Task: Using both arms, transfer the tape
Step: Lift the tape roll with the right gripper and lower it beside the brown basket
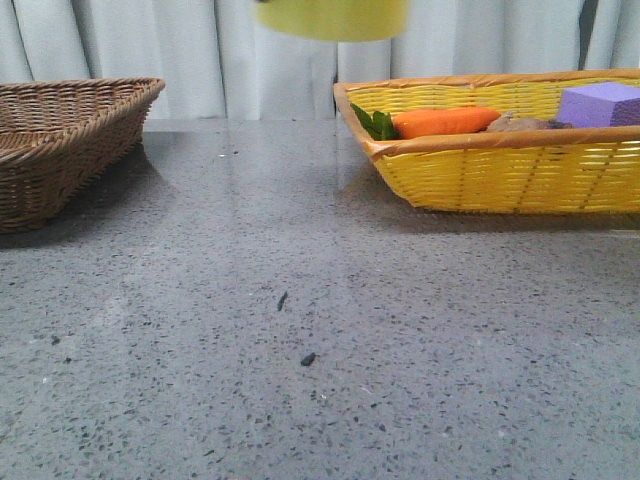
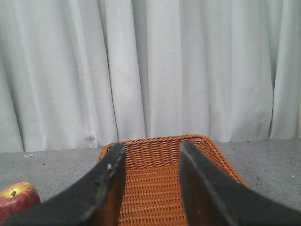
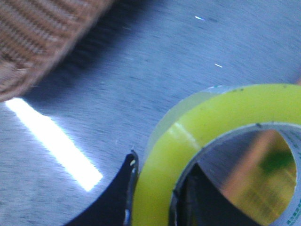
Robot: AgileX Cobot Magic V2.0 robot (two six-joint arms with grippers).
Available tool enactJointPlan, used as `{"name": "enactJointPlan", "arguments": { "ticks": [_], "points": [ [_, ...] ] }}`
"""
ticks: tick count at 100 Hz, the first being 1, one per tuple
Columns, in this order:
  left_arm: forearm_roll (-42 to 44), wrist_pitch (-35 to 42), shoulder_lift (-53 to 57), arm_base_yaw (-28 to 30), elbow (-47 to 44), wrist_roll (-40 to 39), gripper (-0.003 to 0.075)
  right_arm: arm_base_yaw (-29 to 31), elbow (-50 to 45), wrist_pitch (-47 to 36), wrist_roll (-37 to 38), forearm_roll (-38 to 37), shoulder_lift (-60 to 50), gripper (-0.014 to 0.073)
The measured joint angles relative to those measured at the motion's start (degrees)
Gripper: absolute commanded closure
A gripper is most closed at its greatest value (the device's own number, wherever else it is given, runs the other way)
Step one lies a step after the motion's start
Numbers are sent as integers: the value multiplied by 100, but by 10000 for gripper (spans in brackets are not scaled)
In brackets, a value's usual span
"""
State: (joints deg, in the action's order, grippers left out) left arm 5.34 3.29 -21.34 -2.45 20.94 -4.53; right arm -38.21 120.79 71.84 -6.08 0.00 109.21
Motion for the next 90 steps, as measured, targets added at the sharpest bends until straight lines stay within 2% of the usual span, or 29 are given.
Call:
{"name": "enactJointPlan", "arguments": {
  "ticks": [19, 68, 77, 90],
  "points": [
    [0, 0, 0, 0, 0, 0, 480, -480, 345, -8, -34, 0, 496, 650],
    [0, 0, 0, 0, 0, 0, 480, -492, 354, 50, -47, -44, 1485, 645],
    [0, 10, 0, 0, 0, 0, 480, -492, 354, 37, -47, 0, 1527, 581],
    [0, 111, 0, 0, 0, 0, 480, -492, 354, 25, -47, 0, 1536, 403]
  ]
}}
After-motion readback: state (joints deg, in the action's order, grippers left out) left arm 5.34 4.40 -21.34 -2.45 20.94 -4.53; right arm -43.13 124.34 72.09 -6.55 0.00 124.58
